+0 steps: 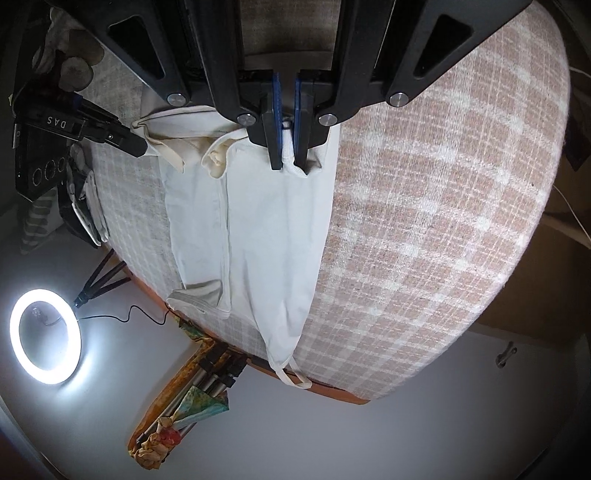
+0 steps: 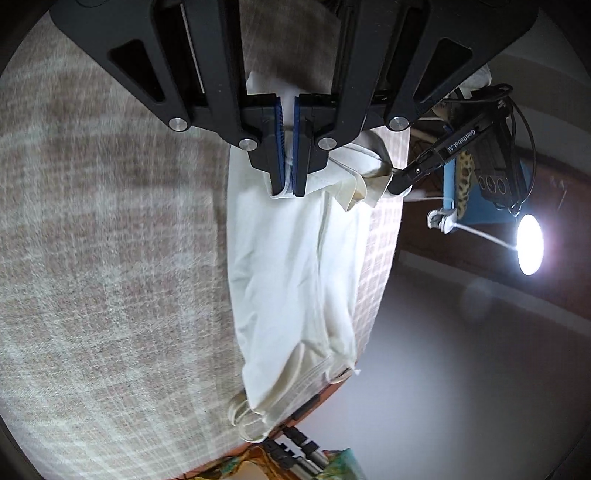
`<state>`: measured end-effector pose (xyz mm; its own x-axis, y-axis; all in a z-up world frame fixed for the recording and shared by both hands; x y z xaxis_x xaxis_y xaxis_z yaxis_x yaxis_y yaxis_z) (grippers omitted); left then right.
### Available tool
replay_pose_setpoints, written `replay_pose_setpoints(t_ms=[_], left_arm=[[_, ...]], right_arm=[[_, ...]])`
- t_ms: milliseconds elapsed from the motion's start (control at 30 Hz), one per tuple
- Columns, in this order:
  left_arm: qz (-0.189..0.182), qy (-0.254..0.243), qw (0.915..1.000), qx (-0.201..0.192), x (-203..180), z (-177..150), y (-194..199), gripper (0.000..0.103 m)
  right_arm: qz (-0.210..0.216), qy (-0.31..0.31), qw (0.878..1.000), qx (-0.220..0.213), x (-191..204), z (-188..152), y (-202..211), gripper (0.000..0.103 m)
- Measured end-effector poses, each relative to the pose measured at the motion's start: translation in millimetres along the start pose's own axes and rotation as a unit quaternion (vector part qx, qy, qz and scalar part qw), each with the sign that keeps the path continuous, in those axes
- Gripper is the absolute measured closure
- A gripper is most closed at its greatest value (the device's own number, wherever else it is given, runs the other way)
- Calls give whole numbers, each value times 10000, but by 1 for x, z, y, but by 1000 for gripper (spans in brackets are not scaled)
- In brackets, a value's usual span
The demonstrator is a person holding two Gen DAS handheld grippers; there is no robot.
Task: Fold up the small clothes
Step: 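Lift the hem and fold it up toward the straps with both tools, then open both tools and move them to the strap end of the shirt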
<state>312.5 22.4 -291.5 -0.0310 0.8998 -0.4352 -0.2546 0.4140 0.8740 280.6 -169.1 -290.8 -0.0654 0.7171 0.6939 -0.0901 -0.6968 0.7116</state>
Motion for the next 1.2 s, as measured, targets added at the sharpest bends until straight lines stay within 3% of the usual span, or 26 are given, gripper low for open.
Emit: replay_pose_setpoints(t_ms=[100, 167, 233, 333, 433, 467, 600, 767, 967, 1100, 1200], left_arm=[[16, 8, 10000, -17, 3, 7, -4, 99], [-5, -44, 10000, -44, 4, 11, -4, 77], [-53, -93, 9999, -114, 4, 14, 0, 72], [-67, -348, 9992, -186, 2, 12, 13, 72], [50, -693, 9973, -254, -2, 1, 27, 75], [61, -805, 9964, -276, -3, -3, 31, 78], [124, -1055, 9942, -156, -7, -13, 25, 81], [70, -1137, 9935, 52, -14, -13, 3, 81], [422, -1198, 9919, 68, -18, -2, -20, 81], [842, -1192, 9893, -52, -6, 10, -25, 79], [822, -981, 9915, -222, 5, 24, -17, 74]], right_arm=[[-10, -40, 10000, 6, -4, 11, -5, 98], [-48, -43, 10000, 30, -6, 14, -8, 98], [-57, -44, 10000, 41, -7, 16, -10, 98], [-206, 30, 9998, 53, -9, 16, -2, 89], [-562, 328, 9975, -260, -1, 16, 19, 62], [-581, 426, 9968, -336, 4, 15, 26, 60], [-652, 997, 9920, -418, 29, 0, 37, 60], [-719, 1446, 9869, 23, 42, -13, 3, 60], [-912, 1090, 9898, 74, 19, 1, -17, 60], [-1587, 820, 9836, -240, -2, 17, -4, 60], [-1764, 791, 9802, -428, -7, 27, 12, 60]])
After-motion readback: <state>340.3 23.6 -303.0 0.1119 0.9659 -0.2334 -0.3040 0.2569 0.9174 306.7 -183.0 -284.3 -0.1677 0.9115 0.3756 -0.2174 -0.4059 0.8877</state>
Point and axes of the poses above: each gripper's, at about its wrist camera, not at the fingertips, and y roughly against the way its jaws point, x to its left, z to its top, the point moved 9 cm from there along -y, roughly the way its jaws point, and after that the axes turned 14 degrees about x, right-handed, at the moved point
